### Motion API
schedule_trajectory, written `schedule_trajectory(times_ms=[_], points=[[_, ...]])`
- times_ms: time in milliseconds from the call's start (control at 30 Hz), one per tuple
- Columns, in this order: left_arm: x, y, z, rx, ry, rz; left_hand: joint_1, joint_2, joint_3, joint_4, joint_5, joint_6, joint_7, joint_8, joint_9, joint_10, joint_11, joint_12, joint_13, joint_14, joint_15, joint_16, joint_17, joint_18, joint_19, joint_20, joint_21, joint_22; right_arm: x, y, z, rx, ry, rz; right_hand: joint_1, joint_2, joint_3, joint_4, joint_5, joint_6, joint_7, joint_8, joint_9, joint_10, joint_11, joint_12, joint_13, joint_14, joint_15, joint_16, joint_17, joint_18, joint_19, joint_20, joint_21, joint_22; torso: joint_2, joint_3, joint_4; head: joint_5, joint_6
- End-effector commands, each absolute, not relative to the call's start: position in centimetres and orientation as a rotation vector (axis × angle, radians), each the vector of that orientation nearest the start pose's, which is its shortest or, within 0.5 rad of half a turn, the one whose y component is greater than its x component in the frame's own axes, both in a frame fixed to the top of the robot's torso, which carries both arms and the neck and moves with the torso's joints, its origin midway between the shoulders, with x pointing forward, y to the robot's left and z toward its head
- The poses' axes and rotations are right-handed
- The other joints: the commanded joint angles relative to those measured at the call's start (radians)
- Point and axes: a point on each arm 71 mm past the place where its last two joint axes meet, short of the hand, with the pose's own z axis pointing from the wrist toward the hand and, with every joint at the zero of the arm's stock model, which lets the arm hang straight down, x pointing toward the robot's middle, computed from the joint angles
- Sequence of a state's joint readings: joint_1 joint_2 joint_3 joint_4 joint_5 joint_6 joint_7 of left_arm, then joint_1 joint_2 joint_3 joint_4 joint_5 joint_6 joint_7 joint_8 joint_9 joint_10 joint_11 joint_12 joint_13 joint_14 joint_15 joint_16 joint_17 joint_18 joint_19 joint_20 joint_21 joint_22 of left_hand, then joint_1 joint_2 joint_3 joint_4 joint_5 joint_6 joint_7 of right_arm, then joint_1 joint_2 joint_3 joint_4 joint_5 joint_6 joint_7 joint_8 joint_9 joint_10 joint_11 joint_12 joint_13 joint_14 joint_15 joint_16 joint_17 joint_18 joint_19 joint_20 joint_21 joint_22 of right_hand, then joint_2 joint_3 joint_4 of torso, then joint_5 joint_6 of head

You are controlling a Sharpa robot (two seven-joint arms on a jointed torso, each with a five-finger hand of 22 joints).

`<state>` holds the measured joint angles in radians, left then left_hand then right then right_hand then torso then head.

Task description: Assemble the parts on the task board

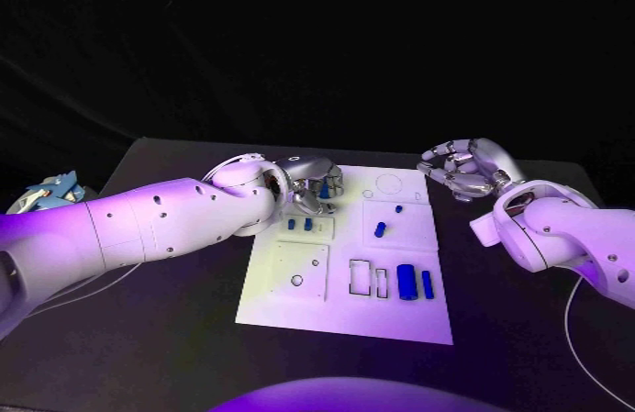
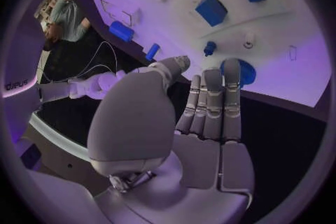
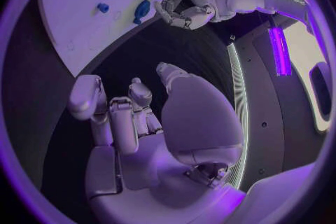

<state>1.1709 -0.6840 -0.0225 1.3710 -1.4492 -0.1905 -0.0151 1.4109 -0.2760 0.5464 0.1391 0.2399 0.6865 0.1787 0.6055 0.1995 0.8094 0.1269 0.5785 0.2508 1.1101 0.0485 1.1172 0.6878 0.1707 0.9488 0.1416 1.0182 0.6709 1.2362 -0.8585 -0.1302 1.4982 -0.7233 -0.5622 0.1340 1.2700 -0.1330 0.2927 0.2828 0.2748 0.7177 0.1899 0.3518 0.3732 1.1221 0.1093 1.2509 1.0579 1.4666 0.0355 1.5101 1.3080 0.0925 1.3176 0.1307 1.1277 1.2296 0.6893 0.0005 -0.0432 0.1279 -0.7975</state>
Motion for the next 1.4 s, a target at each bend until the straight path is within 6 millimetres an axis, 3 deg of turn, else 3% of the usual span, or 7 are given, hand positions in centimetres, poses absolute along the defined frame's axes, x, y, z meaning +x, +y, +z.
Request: schedule_trajectory(times_ms=[33,900,1400], points=[[50.4,15.1,-20.9,0.326,1.753,-0.691,0.004,-0.002,-0.001,-0.008,0.001,0.014,0.000,-0.009,-0.005,-0.007,-0.002,-0.008,-0.011,0.011,0.002,0.012,-0.001,0.013,0.008,0.004,0.010,0.007,49.0,-22.8,-19.0,0.506,1.541,0.973,-0.010,0.000,0.000,0.003,0.007,0.005,-0.001,0.005,-0.001,0.004,-0.005,0.005,0.000,0.051,-0.007,-0.005,0.063,0.013,-0.006,0.001,-0.004,-0.001,0.000,0.0001,-0.0012,0.000,0.000],[50.8,14.4,-22.5,0.363,1.913,-0.548,0.002,0.005,0.006,-0.018,0.001,0.086,-0.008,-0.047,-0.031,0.043,-0.006,-0.048,-0.079,0.070,-0.001,0.103,0.030,-0.006,0.080,0.003,0.108,0.133,49.0,-22.6,-19.0,0.506,1.541,0.975,-0.008,0.001,0.001,0.002,0.008,0.005,-0.002,0.006,-0.002,0.004,-0.005,0.005,-0.001,0.051,-0.007,-0.005,0.063,0.013,-0.007,0.001,-0.006,-0.002,0.000,-0.0005,0.0011,-0.007,-0.005],[51.2,14.0,-22.4,0.340,1.890,-0.561,0.019,0.035,0.051,-0.034,-0.001,0.115,-0.009,-0.067,-0.041,0.096,-0.016,-0.055,-0.102,0.114,-0.010,0.151,0.065,-0.018,0.126,-0.005,0.165,0.205,49.0,-22.6,-19.0,0.504,1.541,0.977,-0.009,0.003,0.001,0.003,0.010,0.006,-0.002,0.008,-0.002,0.005,-0.005,0.007,0.001,0.051,-0.007,-0.005,0.063,0.013,-0.008,0.001,-0.008,-0.002,-0.001,0.0006,0.0015,-0.009,-0.007]])
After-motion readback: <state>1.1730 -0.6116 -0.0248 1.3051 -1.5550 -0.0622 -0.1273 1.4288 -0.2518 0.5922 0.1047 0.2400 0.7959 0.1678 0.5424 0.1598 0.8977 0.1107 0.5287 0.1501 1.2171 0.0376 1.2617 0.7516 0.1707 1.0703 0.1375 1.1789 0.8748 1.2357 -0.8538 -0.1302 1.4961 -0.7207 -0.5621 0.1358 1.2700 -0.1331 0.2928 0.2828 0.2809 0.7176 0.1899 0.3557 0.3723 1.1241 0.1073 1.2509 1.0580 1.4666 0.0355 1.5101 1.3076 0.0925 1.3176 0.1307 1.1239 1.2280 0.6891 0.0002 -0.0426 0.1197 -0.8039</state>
